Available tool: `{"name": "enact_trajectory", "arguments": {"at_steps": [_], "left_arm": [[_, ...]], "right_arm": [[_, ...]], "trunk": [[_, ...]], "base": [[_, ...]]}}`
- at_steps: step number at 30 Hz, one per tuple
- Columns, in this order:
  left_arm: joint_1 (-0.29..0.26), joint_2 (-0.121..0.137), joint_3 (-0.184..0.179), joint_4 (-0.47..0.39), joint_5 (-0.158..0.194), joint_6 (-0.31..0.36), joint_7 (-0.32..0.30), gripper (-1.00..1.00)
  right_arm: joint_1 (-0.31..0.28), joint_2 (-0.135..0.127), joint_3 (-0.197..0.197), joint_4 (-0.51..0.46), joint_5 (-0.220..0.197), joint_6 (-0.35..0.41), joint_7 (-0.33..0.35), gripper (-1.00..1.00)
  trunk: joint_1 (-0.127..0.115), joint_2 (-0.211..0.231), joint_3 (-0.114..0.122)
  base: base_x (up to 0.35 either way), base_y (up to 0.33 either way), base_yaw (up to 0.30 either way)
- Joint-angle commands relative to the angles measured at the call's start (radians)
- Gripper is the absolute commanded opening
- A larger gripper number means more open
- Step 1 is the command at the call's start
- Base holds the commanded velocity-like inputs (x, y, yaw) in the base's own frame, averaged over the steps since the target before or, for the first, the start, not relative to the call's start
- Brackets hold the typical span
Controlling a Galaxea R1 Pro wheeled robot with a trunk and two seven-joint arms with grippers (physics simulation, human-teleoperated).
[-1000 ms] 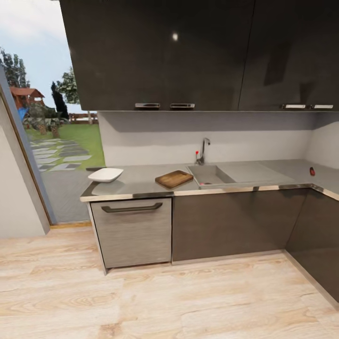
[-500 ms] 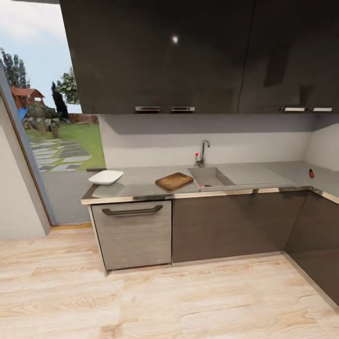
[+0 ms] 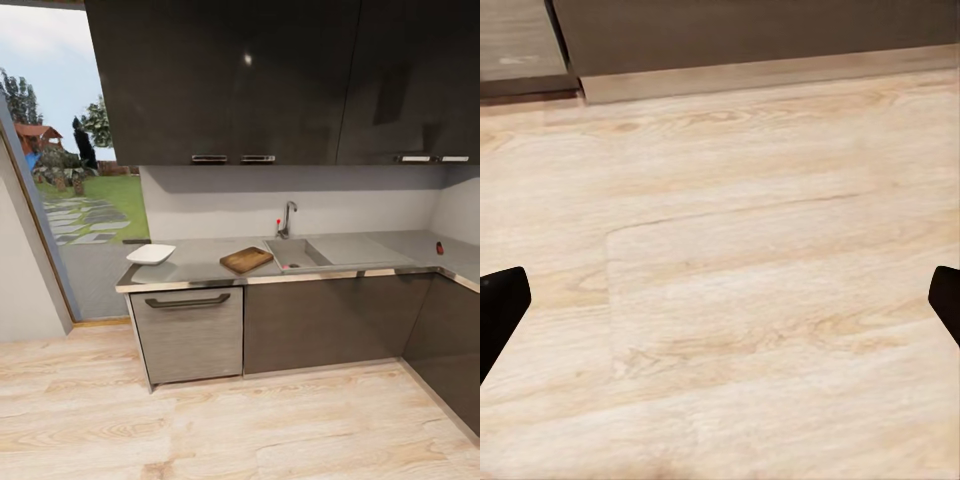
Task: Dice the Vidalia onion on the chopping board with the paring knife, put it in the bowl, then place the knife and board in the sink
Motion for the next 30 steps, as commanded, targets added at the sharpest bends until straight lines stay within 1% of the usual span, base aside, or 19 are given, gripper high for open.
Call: {"name": "enact_trajectory", "arguments": {"at_steps": [1,30], "left_arm": [[0.0,0.0,0.0,0.0,0.003,-0.002,0.0,1.0],[0.0,-0.001,0.0,0.0,0.003,-0.002,0.0,1.0]], "right_arm": [[0.0,0.0,0.0,0.001,0.0,-0.003,-0.003,1.0],[0.0,0.0,0.0,0.006,0.0,-0.003,-0.003,1.0]], "trunk": [[-0.004,0.007,0.002],[-0.115,0.21,0.093]], "base": [[0.0,0.0,0.0],[0.0,0.0,0.0]]}}
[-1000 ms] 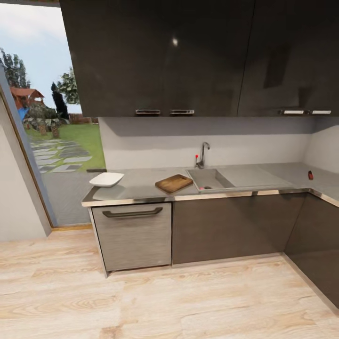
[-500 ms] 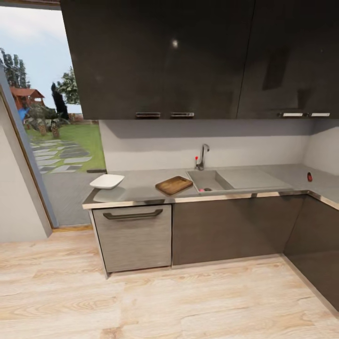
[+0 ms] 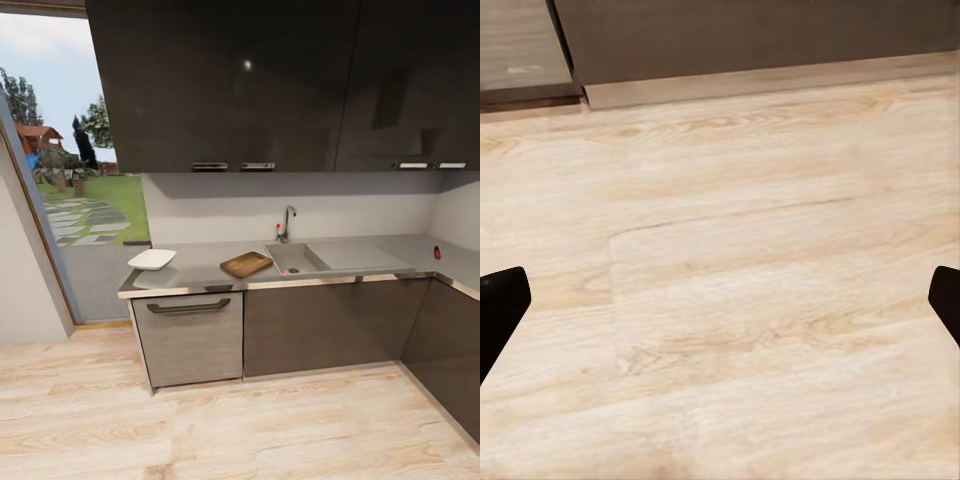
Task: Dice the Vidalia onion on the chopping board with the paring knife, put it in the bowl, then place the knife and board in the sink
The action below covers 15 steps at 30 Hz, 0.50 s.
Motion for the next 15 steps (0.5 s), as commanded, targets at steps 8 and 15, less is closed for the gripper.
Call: {"name": "enact_trajectory", "arguments": {"at_steps": [8,15], "left_arm": [[0.0,0.001,0.0,-0.001,0.003,-0.002,0.0,1.0],[0.0,0.0,0.002,0.022,0.003,-0.002,0.0,1.0]], "right_arm": [[0.0,0.0,0.0,0.0,0.0,-0.002,-0.003,1.0],[0.0,0.0,0.0,0.0,0.0,-0.003,-0.003,1.0]], "trunk": [[-0.031,0.055,0.024],[-0.057,0.104,0.046]], "base": [[0.0,0.0,0.0],[0.0,0.0,0.0]]}}
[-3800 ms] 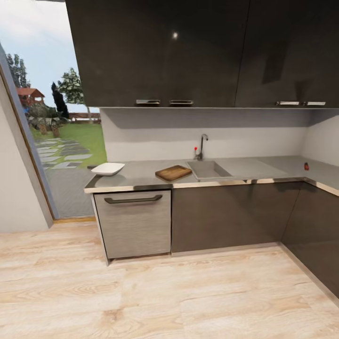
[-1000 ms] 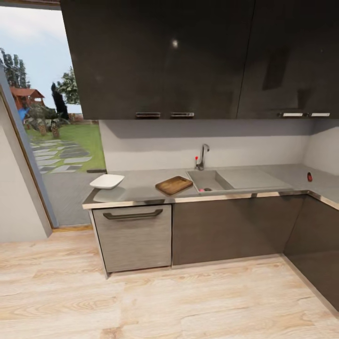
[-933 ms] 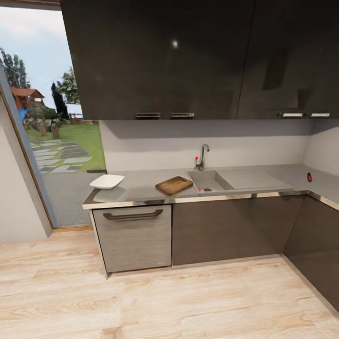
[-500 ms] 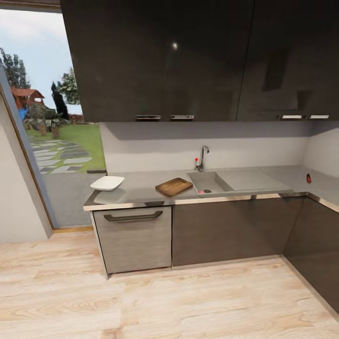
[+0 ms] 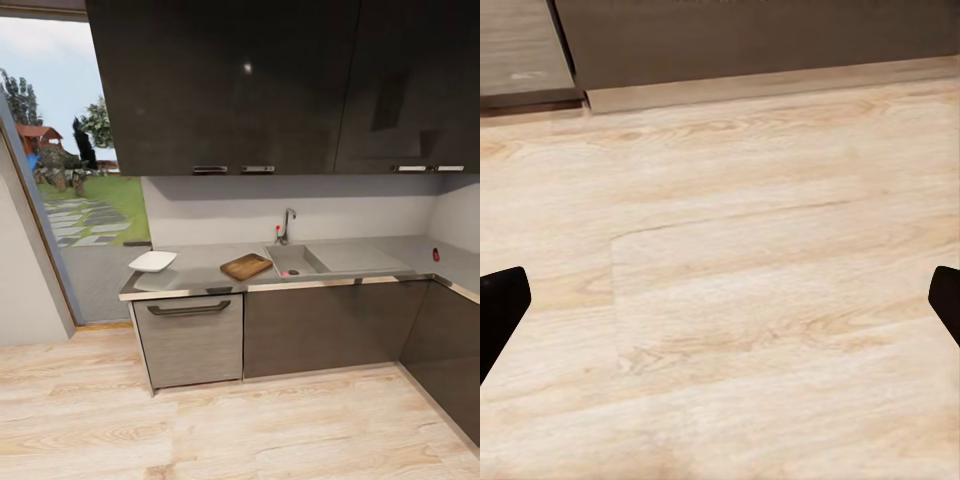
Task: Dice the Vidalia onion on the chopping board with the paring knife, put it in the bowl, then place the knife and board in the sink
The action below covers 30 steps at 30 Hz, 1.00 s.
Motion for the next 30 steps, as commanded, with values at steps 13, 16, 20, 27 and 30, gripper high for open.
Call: {"name": "enact_trajectory", "arguments": {"at_steps": [13,16,20,27,30], "left_arm": [[0.0,0.001,0.001,0.003,0.003,-0.003,0.0,1.0],[0.0,0.001,0.001,0.003,0.003,-0.002,0.0,1.0],[0.0,0.001,0.001,0.003,0.003,-0.003,0.0,1.0],[0.0,0.001,0.001,0.003,0.003,-0.002,0.0,1.0],[0.0,0.001,0.001,0.003,0.003,-0.002,0.0,1.0]], "right_arm": [[0.0,0.0,0.0,0.0,0.0,-0.002,-0.003,1.0],[0.0,0.0,0.0,0.0,0.001,-0.002,-0.003,1.0],[0.0,0.0,0.0,0.0,0.001,-0.002,-0.003,1.0],[0.0,0.0,0.0,0.0,0.002,-0.002,-0.003,1.0],[0.0,0.0,0.0,0.0,0.001,-0.002,-0.003,1.0]], "trunk": [[-0.05,0.09,0.04],[-0.061,0.111,0.049],[-0.077,0.139,0.061],[-0.103,0.188,0.083],[-0.115,0.209,0.093]], "base": [[0.0,0.0,0.0],[0.0,0.0,0.0],[0.0,0.0,0.0],[0.0,0.0,0.0],[0.0,0.0,0.0]]}}
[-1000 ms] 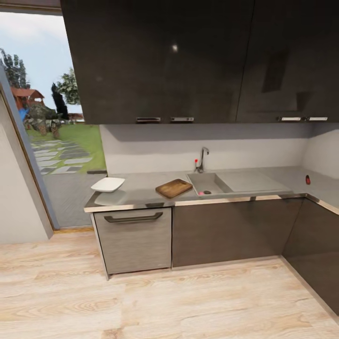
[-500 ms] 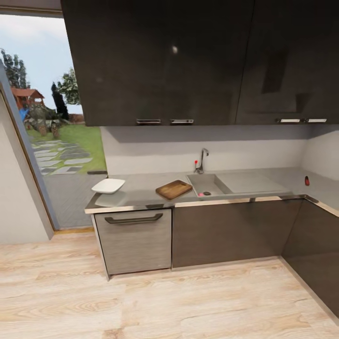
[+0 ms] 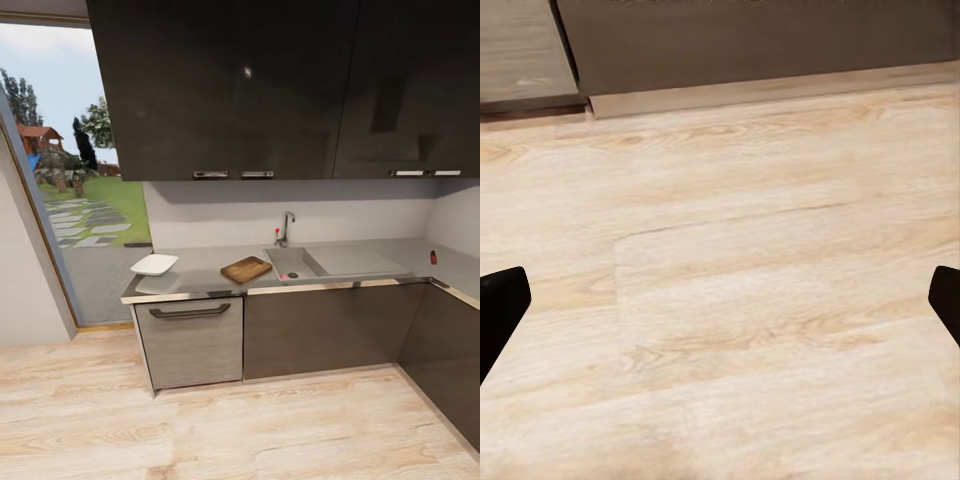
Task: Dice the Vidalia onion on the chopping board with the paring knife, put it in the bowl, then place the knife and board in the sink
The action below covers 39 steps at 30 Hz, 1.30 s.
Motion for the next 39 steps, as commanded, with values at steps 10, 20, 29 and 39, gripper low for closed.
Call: {"name": "enact_trajectory", "arguments": {"at_steps": [10,20,29,39], "left_arm": [[0.0,0.0,0.001,-0.001,0.003,-0.002,0.0,1.0],[0.0,0.0,0.001,-0.001,0.003,-0.002,0.0,1.0],[0.0,0.0,-0.001,-0.006,0.002,-0.007,-0.001,1.0],[0.0,0.0,-0.001,-0.006,0.002,-0.007,-0.001,1.0]], "right_arm": [[0.0,0.0,0.0,0.0,0.001,-0.003,-0.003,1.0],[0.0,0.0,0.0,0.0,0.001,-0.003,-0.003,1.0],[0.0,0.0,0.001,0.0,0.001,-0.004,-0.003,1.0],[0.0,0.0,0.001,0.0,0.001,-0.004,-0.003,1.0]], "trunk": [[-0.038,0.069,0.03],[-0.076,0.139,0.061],[-0.076,0.139,0.061],[-0.076,0.139,0.061]], "base": [[0.0,0.0,0.0],[0.0,0.0,0.0],[0.0,0.0,0.0],[0.0,0.0,0.0]]}}
